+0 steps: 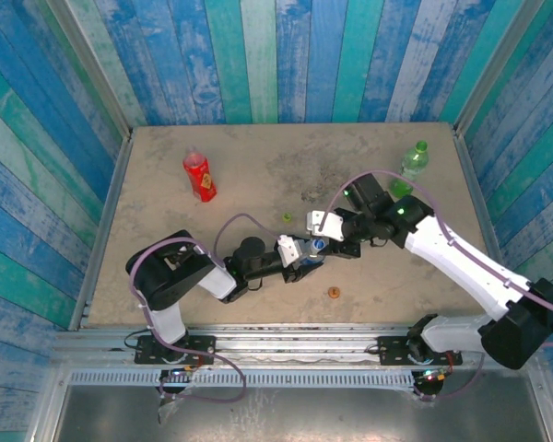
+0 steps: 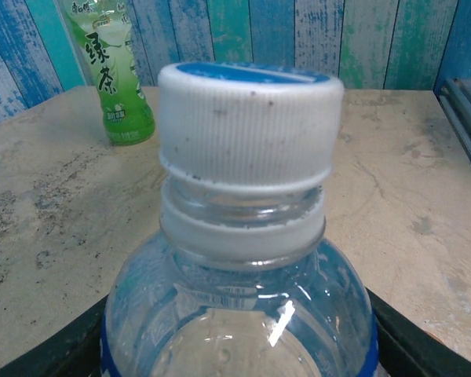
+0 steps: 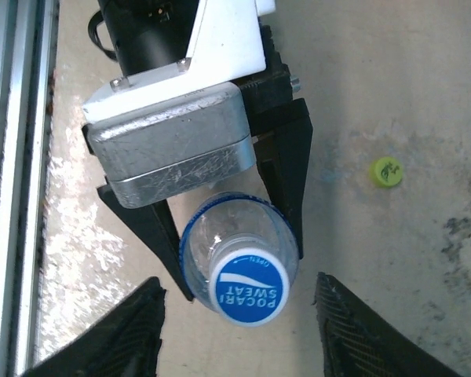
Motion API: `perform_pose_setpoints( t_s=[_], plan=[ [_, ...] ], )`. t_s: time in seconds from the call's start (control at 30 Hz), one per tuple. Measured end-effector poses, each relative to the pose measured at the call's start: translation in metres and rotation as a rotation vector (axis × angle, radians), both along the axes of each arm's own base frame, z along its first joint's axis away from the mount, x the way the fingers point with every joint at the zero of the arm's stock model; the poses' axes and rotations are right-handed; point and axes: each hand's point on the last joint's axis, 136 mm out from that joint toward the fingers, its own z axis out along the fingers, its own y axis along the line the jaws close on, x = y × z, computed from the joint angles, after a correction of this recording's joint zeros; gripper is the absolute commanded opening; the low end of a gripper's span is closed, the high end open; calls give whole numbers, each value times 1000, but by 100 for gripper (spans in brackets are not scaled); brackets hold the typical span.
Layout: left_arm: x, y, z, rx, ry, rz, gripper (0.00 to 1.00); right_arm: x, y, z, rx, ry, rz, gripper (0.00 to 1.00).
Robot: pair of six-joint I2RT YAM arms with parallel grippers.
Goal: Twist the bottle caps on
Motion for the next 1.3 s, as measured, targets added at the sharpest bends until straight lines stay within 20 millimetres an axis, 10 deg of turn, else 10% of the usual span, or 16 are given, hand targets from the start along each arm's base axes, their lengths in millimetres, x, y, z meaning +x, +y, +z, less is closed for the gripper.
perform_pose_setpoints(
  t_s=[0.5,1.3],
  plan=[
    [0,-1,0,4,-1,-2,57,8,4,-16,-75,36,38,45],
    [1,1,0,15,7,6,57,9,3,-24,-82,146,-143,16]
  ],
)
